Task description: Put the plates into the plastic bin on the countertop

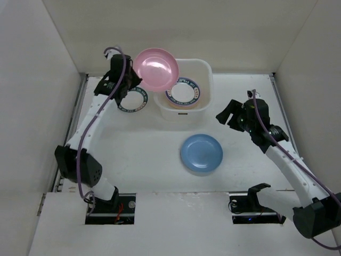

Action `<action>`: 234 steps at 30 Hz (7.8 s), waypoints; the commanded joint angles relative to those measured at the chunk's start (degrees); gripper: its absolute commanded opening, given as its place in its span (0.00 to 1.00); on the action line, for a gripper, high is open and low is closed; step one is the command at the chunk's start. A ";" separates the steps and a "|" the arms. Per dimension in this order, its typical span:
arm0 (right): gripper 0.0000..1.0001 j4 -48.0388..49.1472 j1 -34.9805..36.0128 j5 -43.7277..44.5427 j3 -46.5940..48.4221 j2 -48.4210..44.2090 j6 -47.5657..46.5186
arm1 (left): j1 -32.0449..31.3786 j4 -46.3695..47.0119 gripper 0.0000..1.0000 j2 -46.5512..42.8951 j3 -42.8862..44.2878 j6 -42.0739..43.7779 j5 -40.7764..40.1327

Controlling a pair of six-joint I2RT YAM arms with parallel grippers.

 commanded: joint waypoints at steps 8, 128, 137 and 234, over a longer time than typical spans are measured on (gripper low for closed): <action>0.73 -14.41 1.27 6.25 -8.59 -12.33 6.94 | -6.77 9.94 0.03 20.92 13.88 4.26 4.08; 0.27 -16.97 6.54 19.78 76.66 68.61 -14.06 | 20.65 9.23 1.00 -27.76 -49.83 -9.53 7.07; 0.65 -15.22 7.77 20.22 75.26 60.62 -15.91 | 20.65 18.10 1.00 -17.31 -48.16 -13.84 7.77; 0.74 -10.29 1.10 14.34 -3.76 -20.61 -4.57 | -11.08 12.49 0.29 32.45 18.90 4.43 10.68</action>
